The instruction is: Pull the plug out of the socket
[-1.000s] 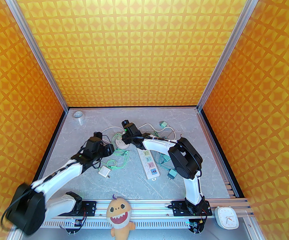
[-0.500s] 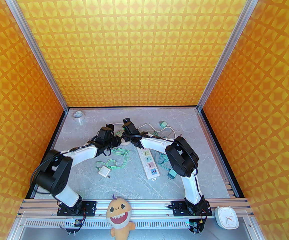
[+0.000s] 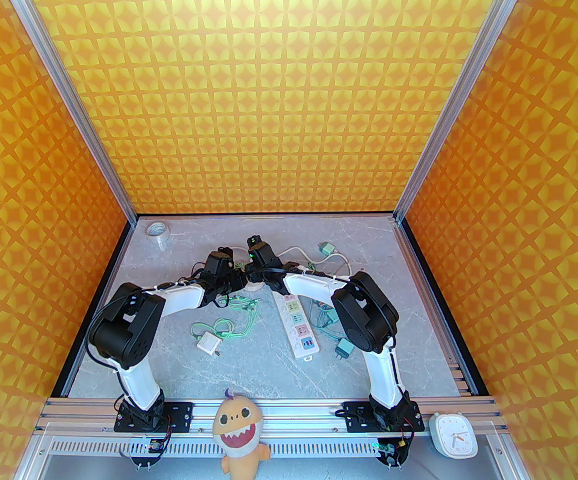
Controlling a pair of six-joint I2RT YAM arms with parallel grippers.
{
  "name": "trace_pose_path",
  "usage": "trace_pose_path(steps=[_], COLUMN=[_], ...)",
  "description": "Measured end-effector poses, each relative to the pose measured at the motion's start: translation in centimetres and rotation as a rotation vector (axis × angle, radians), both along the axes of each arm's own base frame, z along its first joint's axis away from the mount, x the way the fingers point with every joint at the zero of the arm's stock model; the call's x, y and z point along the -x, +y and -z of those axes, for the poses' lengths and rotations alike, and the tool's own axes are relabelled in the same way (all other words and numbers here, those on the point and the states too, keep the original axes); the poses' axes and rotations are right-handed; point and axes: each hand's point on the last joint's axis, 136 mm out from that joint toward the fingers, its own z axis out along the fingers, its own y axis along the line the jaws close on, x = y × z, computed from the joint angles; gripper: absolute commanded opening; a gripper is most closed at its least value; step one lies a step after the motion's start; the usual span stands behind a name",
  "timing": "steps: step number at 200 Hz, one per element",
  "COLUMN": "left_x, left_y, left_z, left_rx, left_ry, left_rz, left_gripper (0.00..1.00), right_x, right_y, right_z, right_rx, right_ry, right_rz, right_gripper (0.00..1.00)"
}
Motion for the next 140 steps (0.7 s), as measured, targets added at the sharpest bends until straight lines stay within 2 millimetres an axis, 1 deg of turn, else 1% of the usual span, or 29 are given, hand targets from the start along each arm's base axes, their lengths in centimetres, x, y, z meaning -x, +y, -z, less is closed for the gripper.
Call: trace_pose_path(steps=[8, 25, 47, 81, 112, 140], left_x=[-0.1, -0.3, -0.8, -1.2, -1.2, -1.3], left_y=[0.0, -0.1, -0.3, -0.5, -0.5, -0.3], left_z=[0.2, 0.4, 0.4, 0.5, 0.5, 0.4], left_rx=[0.001, 0.003, 0.003, 0.003, -0.009, -0.024], left_ry=[0.005, 0.011, 0.017, 0.016, 0.021, 0.027], left_rz=[-0.003, -0.006, -0.009, -0.008, -0.001, 0.006], left_gripper=[0.1, 0.1, 0.07, 0.07, 0.06, 0.05], right_x=[0.0, 0.0, -0.1, -0.5, -1.1, -1.8], right_y=[0.0, -0.1, -0.2, -0.7, -0.6, 0.3], right_z=[0.1, 0.1, 0.2, 0.2, -0.7, -1.5], right_rx=[-0.001, -0.004, -0.011, -0.01, -0.023, -0.028], right_ry=[0.005, 0.012, 0.02, 0.026, 0.037, 0.041], right_rz=[-0.006, -0.014, -0.023, -0.033, -0.087, -0.176], right_gripper=[0.49, 0.48, 0.48, 0.5, 0.51, 0.5])
